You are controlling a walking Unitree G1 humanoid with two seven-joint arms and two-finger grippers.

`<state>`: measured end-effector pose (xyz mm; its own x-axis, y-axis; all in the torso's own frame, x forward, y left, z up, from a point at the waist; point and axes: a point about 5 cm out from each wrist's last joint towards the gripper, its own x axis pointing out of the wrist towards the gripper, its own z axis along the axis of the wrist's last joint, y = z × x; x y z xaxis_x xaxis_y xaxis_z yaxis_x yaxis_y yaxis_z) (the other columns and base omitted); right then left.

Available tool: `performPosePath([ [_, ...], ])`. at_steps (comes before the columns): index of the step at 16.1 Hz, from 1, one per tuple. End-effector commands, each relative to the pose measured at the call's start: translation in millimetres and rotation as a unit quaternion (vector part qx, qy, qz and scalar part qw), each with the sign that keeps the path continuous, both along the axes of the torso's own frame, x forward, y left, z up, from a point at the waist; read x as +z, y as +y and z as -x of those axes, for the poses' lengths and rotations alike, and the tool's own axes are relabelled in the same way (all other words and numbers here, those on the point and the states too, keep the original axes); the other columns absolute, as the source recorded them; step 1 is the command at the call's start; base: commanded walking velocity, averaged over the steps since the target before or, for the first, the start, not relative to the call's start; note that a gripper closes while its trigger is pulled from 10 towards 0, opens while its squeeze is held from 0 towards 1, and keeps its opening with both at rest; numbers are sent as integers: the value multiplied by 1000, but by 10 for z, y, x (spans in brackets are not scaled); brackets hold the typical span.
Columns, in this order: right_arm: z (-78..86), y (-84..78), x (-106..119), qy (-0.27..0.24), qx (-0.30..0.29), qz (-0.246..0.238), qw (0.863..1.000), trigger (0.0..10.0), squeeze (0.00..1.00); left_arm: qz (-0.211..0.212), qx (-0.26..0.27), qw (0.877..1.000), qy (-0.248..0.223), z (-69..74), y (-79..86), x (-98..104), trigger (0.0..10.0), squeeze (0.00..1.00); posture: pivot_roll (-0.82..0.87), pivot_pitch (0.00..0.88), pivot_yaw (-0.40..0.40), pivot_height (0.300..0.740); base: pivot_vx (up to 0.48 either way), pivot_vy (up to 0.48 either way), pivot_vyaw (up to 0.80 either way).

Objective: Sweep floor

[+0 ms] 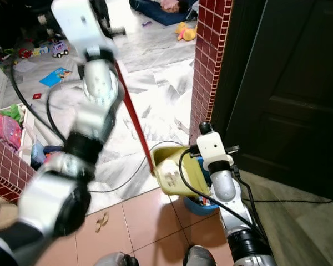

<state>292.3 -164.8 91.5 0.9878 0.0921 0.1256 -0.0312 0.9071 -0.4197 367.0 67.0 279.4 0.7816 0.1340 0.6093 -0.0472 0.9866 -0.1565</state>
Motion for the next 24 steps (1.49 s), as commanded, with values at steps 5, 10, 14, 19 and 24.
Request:
performPosePath([
  [5,-17,-8,55,-18,4,2,1000,10000,0,-15,34,999,23,35,286,-146,10000,0,-106,0,57,740,0,0,-640],
  [10,-32,3,74,-23,8,7,1000,10000,0,-11,36,999,21,40,294,-84,10000,0,-107,0,54,740,0,0,0],
  [14,4,-14,70,-26,6,9,1000,10000,0,-10,37,999,25,15,288,-65,10000,0,-124,0,60,740,0,-302,0],
  [19,2,-6,73,-28,9,10,1000,10000,0,-6,42,999,20,-5,296,3,10000,0,-124,0,59,740,0,-353,0],
  [24,24,2,65,-28,10,9,1000,10000,0,-25,130,991,-8,-19,449,98,10000,0,-121,0,56,740,0,0,0],
])
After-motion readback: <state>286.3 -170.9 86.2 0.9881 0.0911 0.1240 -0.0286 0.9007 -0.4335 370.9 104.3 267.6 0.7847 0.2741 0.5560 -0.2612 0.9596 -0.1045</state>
